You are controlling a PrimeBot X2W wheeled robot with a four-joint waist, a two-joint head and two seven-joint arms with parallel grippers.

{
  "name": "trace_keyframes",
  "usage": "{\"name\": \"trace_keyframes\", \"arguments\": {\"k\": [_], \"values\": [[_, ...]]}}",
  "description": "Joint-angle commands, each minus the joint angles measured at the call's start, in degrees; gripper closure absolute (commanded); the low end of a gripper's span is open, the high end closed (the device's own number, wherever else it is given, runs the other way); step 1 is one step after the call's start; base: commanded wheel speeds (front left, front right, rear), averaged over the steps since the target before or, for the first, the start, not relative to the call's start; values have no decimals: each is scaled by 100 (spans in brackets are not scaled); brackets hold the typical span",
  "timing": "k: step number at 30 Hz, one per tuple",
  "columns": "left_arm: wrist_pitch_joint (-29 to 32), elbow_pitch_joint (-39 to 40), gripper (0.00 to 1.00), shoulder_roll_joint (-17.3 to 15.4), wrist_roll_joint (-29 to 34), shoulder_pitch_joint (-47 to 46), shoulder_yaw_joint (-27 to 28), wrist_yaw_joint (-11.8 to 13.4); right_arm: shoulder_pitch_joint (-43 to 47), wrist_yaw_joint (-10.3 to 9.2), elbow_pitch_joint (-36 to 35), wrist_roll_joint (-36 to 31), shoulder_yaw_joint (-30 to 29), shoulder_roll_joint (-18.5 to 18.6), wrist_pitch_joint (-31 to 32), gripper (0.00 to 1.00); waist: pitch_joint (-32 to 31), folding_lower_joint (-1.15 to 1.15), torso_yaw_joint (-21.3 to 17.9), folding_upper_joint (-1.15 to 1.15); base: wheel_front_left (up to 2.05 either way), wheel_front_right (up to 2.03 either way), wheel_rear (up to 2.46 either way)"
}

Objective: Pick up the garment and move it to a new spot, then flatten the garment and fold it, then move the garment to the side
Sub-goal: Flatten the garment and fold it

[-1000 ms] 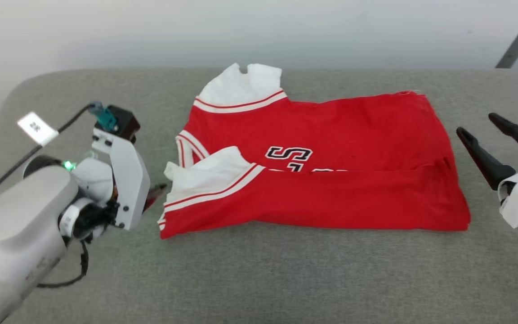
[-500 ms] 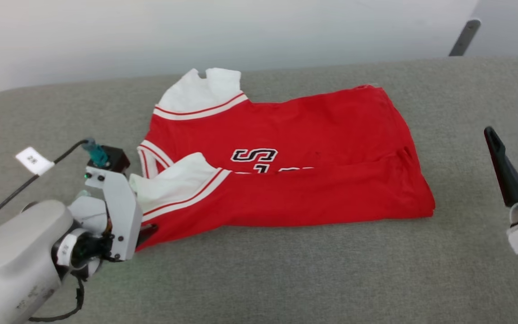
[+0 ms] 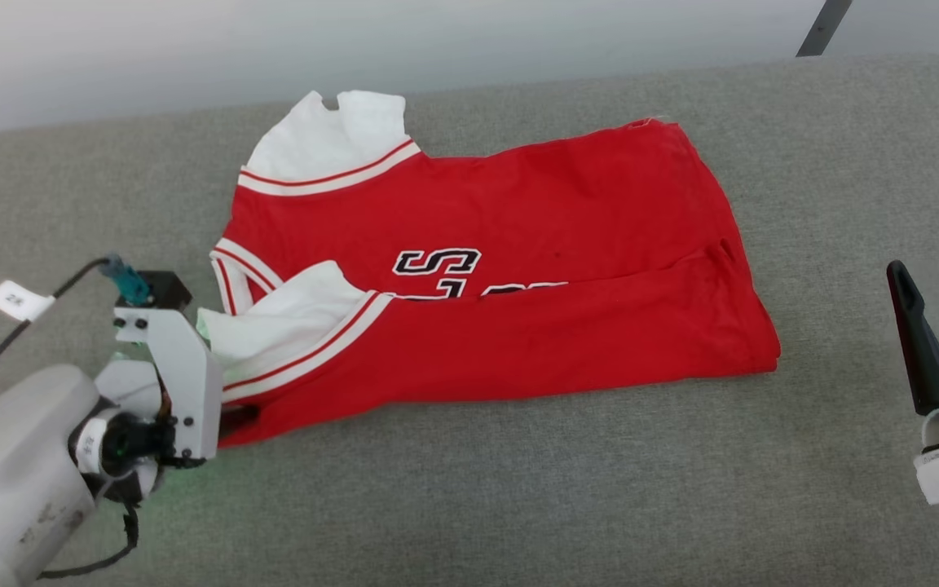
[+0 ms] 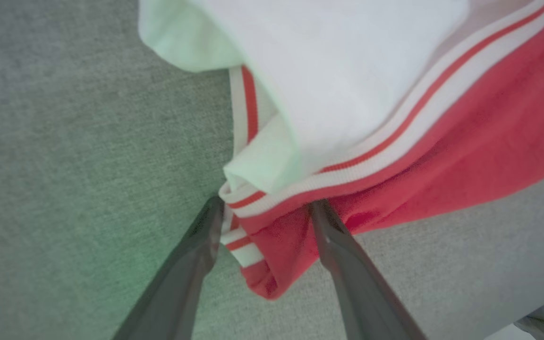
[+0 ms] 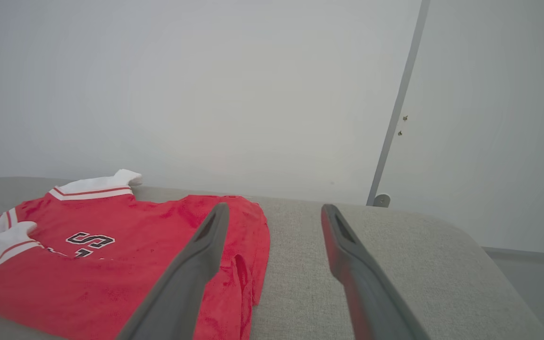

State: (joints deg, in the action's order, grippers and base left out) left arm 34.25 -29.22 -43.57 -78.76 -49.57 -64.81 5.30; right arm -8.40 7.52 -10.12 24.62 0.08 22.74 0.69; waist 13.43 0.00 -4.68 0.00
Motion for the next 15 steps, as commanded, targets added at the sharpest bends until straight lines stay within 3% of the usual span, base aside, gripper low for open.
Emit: {"name": "trace_keyframes", "arguments": {"k": [1, 9, 15], "values": [[-19, -129, 100, 198, -26, 152, -97, -92, 120, -7, -71, -13, -99, -103, 86, 0, 45, 0, 22, 0, 0, 0, 0], [-146, -363, 100, 432, 75, -29, -75, -302, 47, -7, 87, 101, -35, -81, 663, 0, 117, 0, 158, 0, 0, 0, 0], [-207, -498, 100, 655, 153, -169, -100, -410, -283, -7, 786, 317, 156, -28, 1176, 0, 208, 0, 348, 0, 0, 0, 0]]}}
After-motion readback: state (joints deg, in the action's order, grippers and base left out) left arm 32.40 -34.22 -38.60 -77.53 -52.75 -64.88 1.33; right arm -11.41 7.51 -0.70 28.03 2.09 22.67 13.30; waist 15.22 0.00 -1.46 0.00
